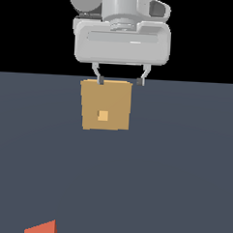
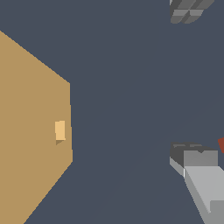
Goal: Insert the peg into the horizontal hole in a box.
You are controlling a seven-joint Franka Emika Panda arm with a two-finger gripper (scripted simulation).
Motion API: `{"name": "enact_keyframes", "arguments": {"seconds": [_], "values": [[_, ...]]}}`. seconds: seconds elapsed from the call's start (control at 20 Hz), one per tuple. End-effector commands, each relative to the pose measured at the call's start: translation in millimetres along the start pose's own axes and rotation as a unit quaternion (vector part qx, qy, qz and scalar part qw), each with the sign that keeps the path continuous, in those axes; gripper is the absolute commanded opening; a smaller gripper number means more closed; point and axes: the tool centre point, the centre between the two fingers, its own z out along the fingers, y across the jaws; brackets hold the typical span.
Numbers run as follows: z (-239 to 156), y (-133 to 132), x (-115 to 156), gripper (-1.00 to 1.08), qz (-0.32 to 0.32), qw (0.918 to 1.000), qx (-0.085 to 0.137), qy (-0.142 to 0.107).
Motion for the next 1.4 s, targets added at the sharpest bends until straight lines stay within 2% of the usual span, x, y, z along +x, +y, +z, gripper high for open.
{"name": "enact_keyframes", "arguments": {"seconds": [0.0,0.3,0.6,0.9,1.35], "values": [[0,0,0,1.00,0.000,1.0000,0.000,0.000],[3,-3,-8,1.00,-0.004,1.0000,0.000,0.000],[13,-12,-33,1.00,-0.017,0.9999,0.001,0.001],[28,-24,-73,1.00,-0.038,0.9993,0.001,0.002],[59,-43,-152,1.00,-0.078,0.9970,0.003,0.005]]}}
